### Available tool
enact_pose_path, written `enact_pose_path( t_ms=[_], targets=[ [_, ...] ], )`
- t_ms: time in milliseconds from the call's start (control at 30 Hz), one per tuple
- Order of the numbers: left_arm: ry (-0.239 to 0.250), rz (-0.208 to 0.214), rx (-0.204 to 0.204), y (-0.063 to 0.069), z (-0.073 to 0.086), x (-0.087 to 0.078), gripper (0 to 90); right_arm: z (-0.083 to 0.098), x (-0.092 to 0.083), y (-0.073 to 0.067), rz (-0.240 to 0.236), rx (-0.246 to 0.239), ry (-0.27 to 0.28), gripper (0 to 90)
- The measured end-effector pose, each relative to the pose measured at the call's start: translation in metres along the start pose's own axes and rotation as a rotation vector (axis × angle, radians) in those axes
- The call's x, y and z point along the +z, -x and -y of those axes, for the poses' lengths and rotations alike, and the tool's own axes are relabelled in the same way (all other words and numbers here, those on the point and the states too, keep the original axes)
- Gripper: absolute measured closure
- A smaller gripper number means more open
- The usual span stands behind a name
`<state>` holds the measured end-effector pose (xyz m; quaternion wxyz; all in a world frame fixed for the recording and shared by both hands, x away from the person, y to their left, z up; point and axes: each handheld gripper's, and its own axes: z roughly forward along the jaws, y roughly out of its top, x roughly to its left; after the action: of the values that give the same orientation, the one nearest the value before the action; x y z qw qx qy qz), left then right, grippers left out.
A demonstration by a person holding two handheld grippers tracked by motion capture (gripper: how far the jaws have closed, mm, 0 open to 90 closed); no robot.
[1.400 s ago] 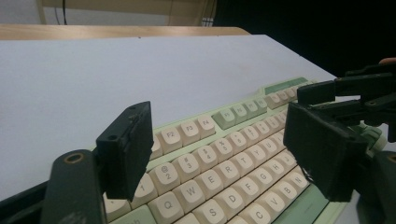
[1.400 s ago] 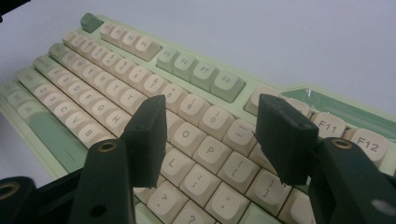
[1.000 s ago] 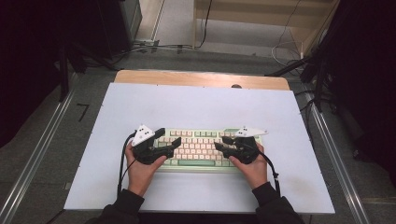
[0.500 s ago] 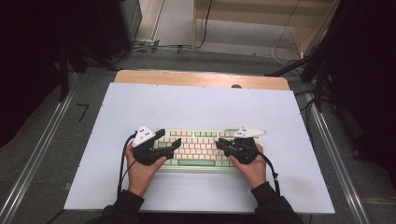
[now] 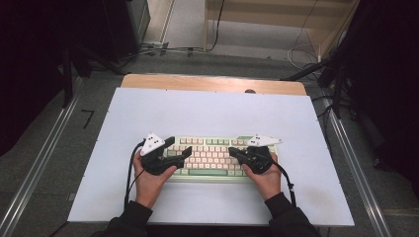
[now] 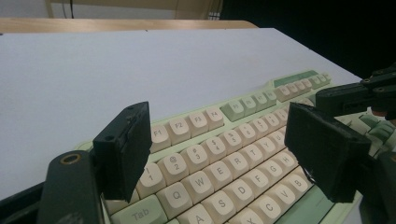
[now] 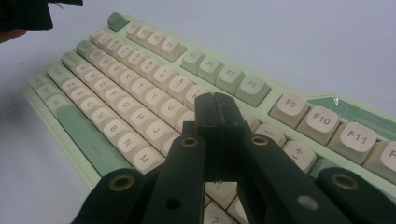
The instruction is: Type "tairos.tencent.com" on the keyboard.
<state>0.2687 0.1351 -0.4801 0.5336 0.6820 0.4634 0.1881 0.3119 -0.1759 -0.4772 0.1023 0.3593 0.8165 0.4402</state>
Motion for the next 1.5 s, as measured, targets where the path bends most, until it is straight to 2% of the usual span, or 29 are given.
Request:
enact_pose_path(
  t_ms=[600, 867, 1100, 1200, 1267, 1367, 1467, 1500],
  targets=[
    [0.001, 0.0, 0.003, 0.001, 0.0, 0.0, 23.7, 0.002, 0.012, -0.002, -0.003, -0.005, -0.038, 87.7],
    [0.0, 0.001, 0.003, 0.001, 0.0, 0.0, 23.6, 0.002, 0.016, -0.002, 0.012, -0.011, -0.045, 87.6],
    [0.001, -0.002, 0.007, 0.001, 0.0, 0.0, 23.6, 0.003, 0.021, -0.003, 0.031, -0.022, -0.078, 86.2],
    [0.005, 0.001, 0.001, 0.001, 0.0, 0.0, 23.6, 0.0, 0.014, -0.003, 0.003, -0.004, -0.038, 80.2],
    [0.001, -0.001, 0.003, 0.0, 0.0, 0.001, 23.7, -0.003, 0.008, -0.003, 0.0, 0.008, 0.002, 67.1],
    [0.001, 0.003, 0.006, 0.001, 0.001, 0.001, 23.7, -0.005, 0.001, 0.001, 0.025, 0.022, 0.051, 45.6],
    [0.0, 0.004, 0.007, 0.001, 0.0, 0.0, 23.7, -0.006, -0.004, 0.005, 0.045, 0.047, 0.082, 33.5],
    [0.0, 0.005, 0.004, 0.001, 0.0, 0.0, 23.7, -0.006, -0.006, 0.006, 0.049, 0.053, 0.085, 32.0]
  ],
)
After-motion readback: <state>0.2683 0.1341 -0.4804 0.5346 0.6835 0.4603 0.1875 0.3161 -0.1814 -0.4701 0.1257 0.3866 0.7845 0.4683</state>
